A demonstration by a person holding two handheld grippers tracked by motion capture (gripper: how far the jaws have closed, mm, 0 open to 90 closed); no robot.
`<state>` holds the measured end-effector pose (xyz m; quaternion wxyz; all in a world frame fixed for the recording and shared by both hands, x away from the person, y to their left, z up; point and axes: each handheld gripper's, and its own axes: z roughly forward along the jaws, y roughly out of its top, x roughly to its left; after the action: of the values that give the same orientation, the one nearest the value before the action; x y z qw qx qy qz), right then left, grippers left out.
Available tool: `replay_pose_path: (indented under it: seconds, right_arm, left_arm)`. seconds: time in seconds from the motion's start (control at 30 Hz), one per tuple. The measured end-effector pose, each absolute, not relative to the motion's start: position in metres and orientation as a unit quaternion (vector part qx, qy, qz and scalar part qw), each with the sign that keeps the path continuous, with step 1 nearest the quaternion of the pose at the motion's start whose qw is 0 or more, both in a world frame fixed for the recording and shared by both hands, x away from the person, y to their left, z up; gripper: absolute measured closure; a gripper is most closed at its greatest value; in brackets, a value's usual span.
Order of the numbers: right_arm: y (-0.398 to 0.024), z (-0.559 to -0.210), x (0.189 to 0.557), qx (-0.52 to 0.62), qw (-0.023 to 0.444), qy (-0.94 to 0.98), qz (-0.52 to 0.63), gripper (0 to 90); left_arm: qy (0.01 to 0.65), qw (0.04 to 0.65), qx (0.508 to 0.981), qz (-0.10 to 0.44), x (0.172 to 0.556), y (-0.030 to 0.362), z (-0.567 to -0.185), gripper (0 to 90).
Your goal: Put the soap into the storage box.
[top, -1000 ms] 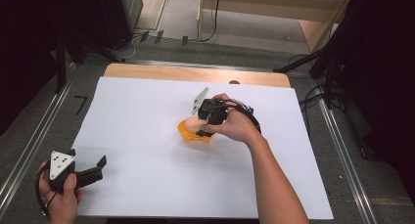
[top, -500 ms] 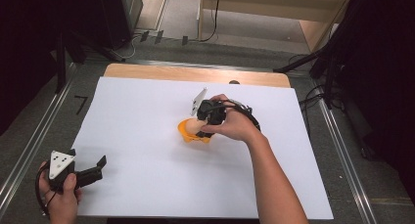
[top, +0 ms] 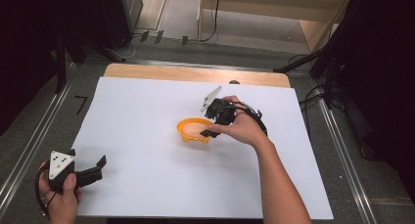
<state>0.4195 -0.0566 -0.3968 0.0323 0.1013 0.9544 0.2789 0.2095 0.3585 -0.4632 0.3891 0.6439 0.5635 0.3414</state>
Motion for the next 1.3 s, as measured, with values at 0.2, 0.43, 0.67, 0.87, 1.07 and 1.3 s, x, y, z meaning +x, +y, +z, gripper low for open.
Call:
replay_pose_path:
  seconds: [0.2, 0.43, 0.67, 0.87, 1.07, 1.3]
  right_arm:
    - [-0.087, -0.393, 0.417, 0.189, 0.028, 0.927, 0.322, 21.2]
    - [-0.119, -0.398, 0.412, 0.265, 0.045, 0.900, 0.343, 13.1]
    - [-0.148, -0.410, 0.402, 0.311, 0.044, 0.885, 0.344, 0.0]
    - [-0.168, -0.419, 0.391, 0.339, 0.054, 0.871, 0.350, 0.0]
    - [-0.190, -0.426, 0.377, 0.363, 0.079, 0.860, 0.350, 0.0]
    - [-0.217, -0.436, 0.362, 0.387, 0.098, 0.844, 0.357, 0.0]
  left_arm:
    - [0.564, 0.389, 0.644, 0.341, 0.210, 0.358, -0.463, 0.0]
    - [0.563, 0.388, 0.645, 0.342, 0.210, 0.358, -0.463, 0.0]
    - [0.567, 0.389, 0.642, 0.338, 0.210, 0.359, -0.463, 0.0]
    - [0.564, 0.389, 0.643, 0.343, 0.209, 0.358, -0.463, 0.0]
    - [0.566, 0.390, 0.641, 0.341, 0.209, 0.359, -0.463, 0.0]
    - [0.565, 0.387, 0.643, 0.343, 0.210, 0.358, -0.463, 0.0]
